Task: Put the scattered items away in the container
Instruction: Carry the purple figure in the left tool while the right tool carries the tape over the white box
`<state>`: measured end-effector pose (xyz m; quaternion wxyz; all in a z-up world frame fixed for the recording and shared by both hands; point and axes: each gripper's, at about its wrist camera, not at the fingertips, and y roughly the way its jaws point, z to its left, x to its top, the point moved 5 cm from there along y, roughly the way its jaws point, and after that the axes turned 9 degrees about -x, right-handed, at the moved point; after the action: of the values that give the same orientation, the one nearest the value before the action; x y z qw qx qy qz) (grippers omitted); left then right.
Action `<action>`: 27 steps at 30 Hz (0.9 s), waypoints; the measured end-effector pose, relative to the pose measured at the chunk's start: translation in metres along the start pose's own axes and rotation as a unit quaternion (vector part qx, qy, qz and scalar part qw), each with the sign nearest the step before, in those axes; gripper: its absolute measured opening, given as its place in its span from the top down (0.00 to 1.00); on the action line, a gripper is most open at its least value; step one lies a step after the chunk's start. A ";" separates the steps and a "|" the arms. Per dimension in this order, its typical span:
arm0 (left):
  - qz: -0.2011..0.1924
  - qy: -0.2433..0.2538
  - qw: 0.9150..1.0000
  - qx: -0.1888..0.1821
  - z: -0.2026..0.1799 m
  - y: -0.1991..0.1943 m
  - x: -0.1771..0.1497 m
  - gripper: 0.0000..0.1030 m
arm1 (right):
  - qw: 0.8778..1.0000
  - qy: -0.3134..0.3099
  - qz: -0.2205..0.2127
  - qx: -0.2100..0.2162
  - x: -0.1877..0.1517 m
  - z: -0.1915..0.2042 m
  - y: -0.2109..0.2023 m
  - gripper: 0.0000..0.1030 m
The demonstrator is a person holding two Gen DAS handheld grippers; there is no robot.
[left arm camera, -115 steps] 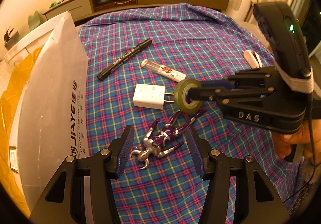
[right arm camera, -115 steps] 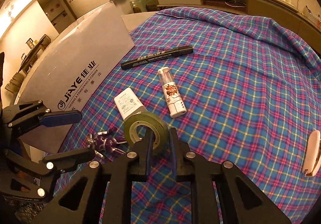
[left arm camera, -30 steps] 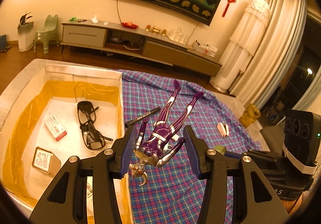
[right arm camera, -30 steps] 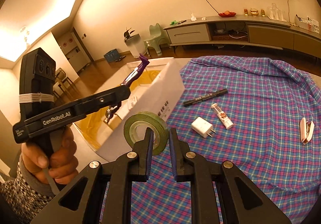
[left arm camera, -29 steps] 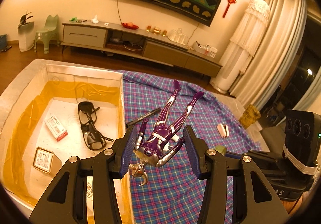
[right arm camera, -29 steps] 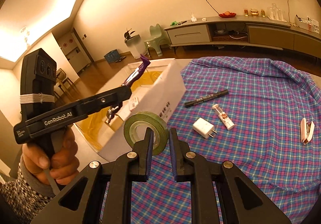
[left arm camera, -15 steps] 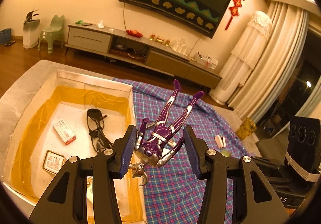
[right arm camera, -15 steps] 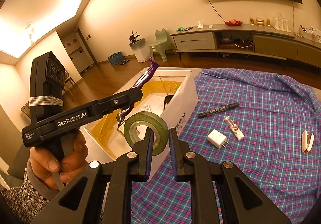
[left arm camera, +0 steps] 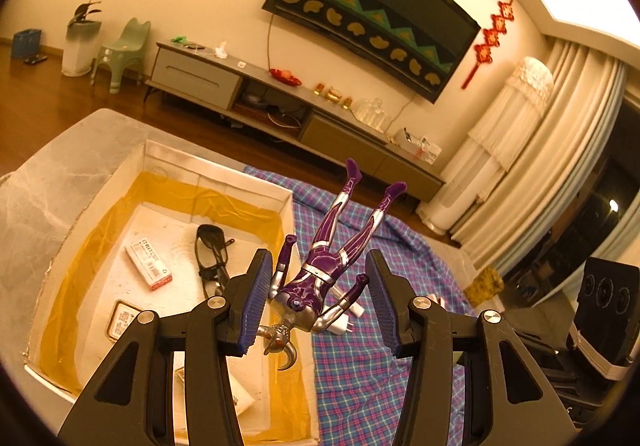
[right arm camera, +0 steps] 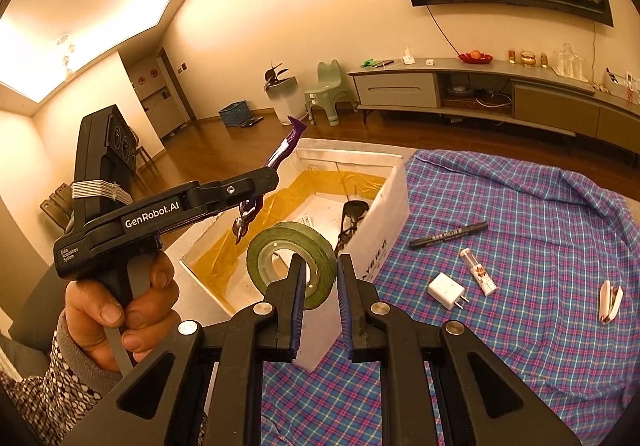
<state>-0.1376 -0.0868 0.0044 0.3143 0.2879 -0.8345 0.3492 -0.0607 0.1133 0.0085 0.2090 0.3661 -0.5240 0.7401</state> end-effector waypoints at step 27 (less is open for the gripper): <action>-0.028 -0.163 0.983 0.076 0.097 -0.022 0.006 0.51 | 0.998 -0.043 0.044 0.003 0.035 0.036 0.078 0.84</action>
<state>-0.1570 -0.1755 -0.0368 0.1608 0.3872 -0.8372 0.3511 -0.1259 0.0486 -0.0068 0.1522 0.3750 -0.5462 0.7335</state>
